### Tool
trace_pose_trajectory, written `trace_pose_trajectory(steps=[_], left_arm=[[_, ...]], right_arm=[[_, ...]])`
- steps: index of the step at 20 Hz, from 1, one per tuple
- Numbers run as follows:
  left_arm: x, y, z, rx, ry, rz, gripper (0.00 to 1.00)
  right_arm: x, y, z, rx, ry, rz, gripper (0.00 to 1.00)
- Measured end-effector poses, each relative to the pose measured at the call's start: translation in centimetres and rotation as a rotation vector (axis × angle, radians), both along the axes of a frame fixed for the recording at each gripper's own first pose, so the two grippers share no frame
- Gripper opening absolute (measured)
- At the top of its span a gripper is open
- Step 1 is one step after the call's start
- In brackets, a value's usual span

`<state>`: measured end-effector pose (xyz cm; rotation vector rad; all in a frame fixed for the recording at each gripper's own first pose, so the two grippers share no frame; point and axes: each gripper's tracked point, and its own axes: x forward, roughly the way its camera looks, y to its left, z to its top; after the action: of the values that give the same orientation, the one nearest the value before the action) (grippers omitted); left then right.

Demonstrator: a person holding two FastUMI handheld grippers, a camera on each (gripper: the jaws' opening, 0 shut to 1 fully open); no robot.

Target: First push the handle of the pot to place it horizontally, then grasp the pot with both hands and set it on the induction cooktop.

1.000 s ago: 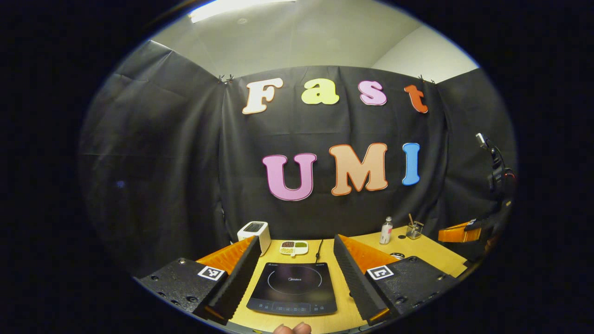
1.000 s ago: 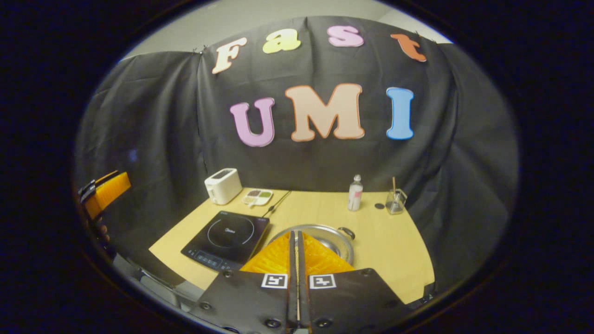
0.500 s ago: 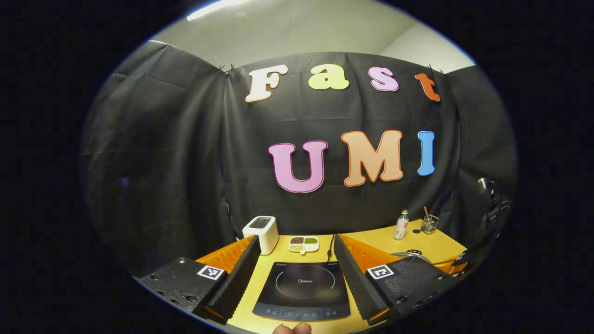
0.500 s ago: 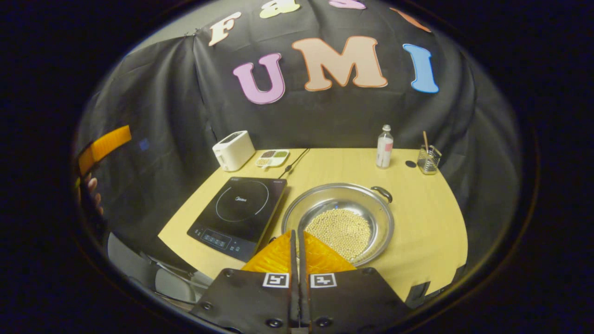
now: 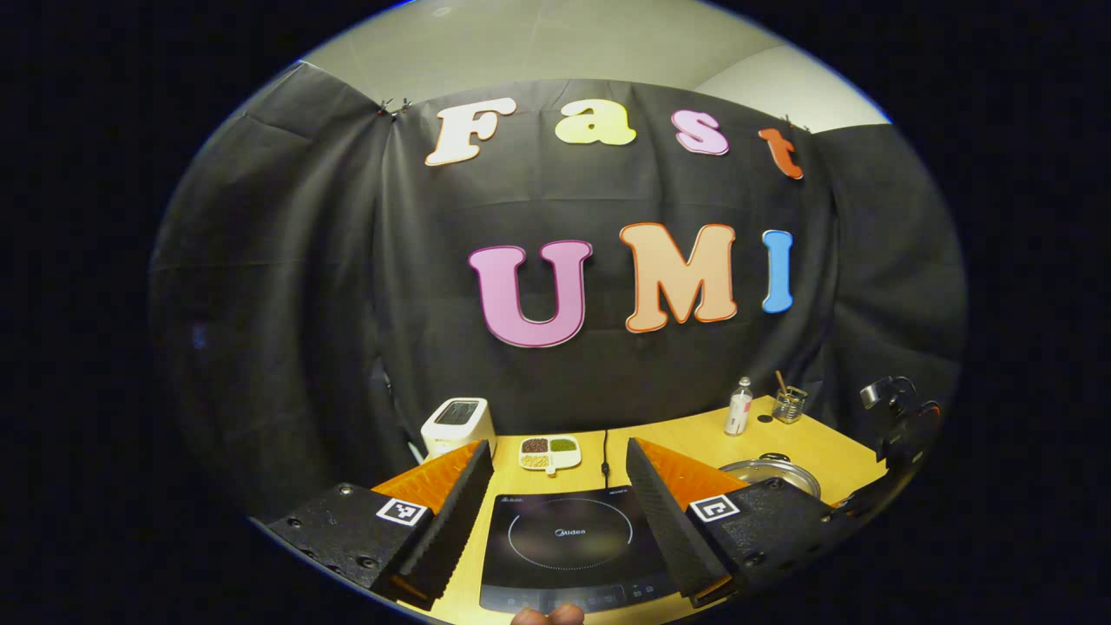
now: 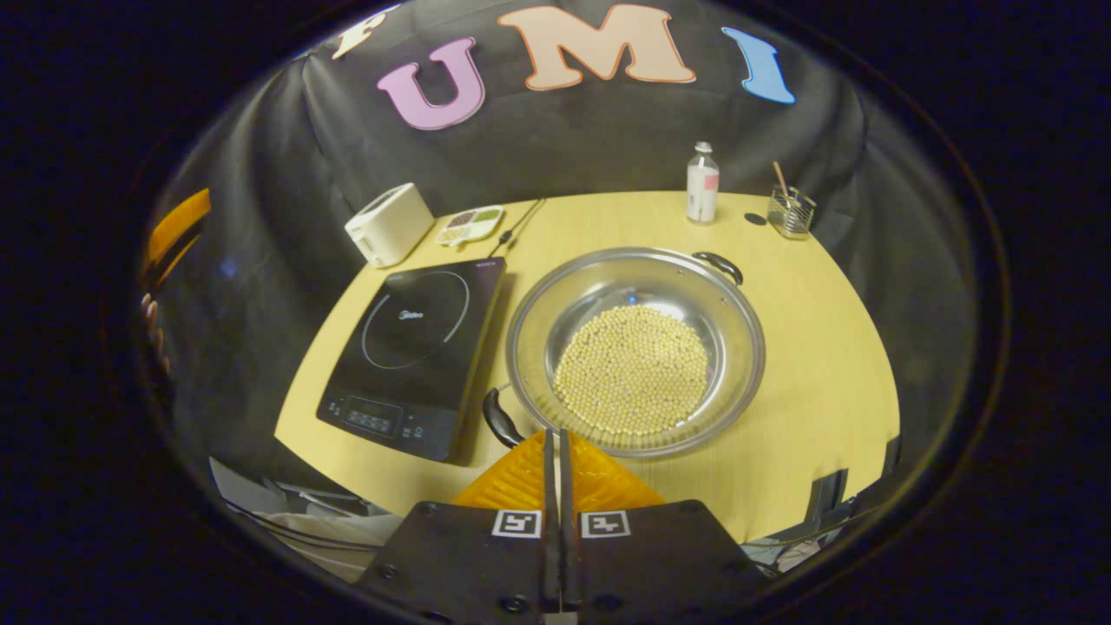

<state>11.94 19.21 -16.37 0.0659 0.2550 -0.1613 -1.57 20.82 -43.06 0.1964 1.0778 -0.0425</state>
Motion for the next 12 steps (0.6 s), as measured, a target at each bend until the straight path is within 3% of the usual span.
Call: trace_pose_trajectory(steps=[2, 7, 12], left_arm=[[0.7, 0.3, -1.3, -0.003, 0.0, -0.066, 0.95], [1.3, 1.1, -3.2, -0.048, 0.037, -0.144, 0.94], [1.8, 2.4, -4.5, -0.063, 0.052, -0.165, 0.94]], right_arm=[[-0.3, 0.9, -1.5, -0.017, 0.032, -0.046, 0.02], [-1.3, 1.7, -4.5, -0.071, 0.128, -0.134, 0.02], [-1.2, 2.9, -6.4, -0.115, 0.19, -0.149, 0.02]])
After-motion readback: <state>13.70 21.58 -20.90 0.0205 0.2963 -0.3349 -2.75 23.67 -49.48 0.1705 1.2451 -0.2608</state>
